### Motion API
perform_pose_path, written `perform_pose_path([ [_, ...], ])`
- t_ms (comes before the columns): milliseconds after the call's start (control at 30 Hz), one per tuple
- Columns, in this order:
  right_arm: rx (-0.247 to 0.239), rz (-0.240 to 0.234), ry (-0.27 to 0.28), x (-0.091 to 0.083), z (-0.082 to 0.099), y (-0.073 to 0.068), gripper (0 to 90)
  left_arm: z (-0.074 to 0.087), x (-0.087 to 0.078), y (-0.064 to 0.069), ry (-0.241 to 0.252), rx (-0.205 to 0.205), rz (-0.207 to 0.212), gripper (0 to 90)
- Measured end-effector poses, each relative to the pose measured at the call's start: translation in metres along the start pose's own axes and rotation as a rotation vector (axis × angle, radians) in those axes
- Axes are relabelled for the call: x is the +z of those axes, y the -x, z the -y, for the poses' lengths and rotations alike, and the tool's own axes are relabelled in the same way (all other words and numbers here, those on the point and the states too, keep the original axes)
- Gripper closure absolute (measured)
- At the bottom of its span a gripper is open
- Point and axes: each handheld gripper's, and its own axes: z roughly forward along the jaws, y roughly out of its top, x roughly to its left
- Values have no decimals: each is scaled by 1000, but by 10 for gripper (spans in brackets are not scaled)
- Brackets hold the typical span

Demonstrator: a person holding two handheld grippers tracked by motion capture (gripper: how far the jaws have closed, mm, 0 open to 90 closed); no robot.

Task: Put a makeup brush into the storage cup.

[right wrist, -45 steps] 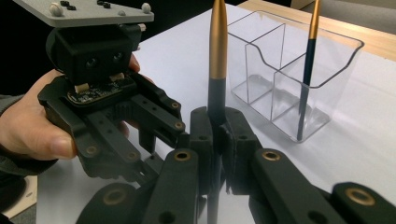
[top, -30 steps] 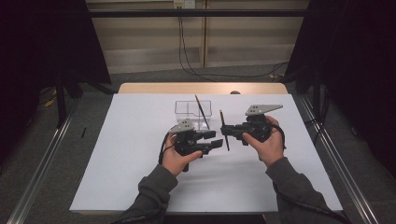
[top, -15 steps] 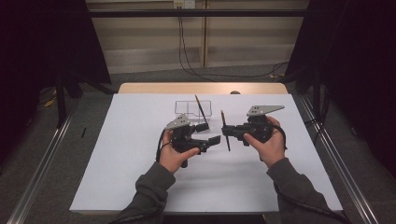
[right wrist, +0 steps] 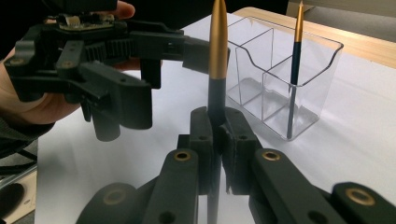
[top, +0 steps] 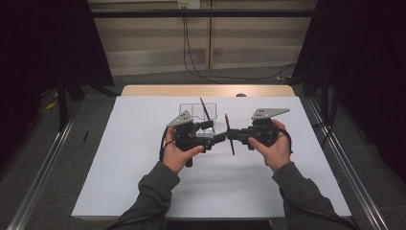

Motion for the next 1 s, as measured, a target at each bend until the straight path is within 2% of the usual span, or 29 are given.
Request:
perform_pose_path([
  [167, 2, -1, 1, 1, 0, -1, 841, -7, 2, -1, 1, -10, 6, 210],
  [233, 0, -1, 2, 1, 0, -1, 842, -10, 1, -1, -2, -12, 23, 253],
  [467, -4, -3, 3, 1, 0, -2, 841, -16, 4, 1, -1, -19, 30, 398],
  [567, -4, -5, 6, 1, 0, -3, 841, -17, 5, 1, -15, -4, 39, 467],
  [600, -4, -5, 6, 1, 0, -3, 841, -17, 6, 2, -6, -20, 44, 483],
  [767, -11, -4, 1, 1, 0, -3, 841, -18, 7, 2, -14, -19, 59, 576],
  [933, -12, -10, 0, 2, -1, -4, 841, -20, 7, 5, -13, -27, 61, 680],
  [1000, -13, -13, -3, 2, -1, -5, 841, -20, 6, 5, -27, -28, 58, 724],
])
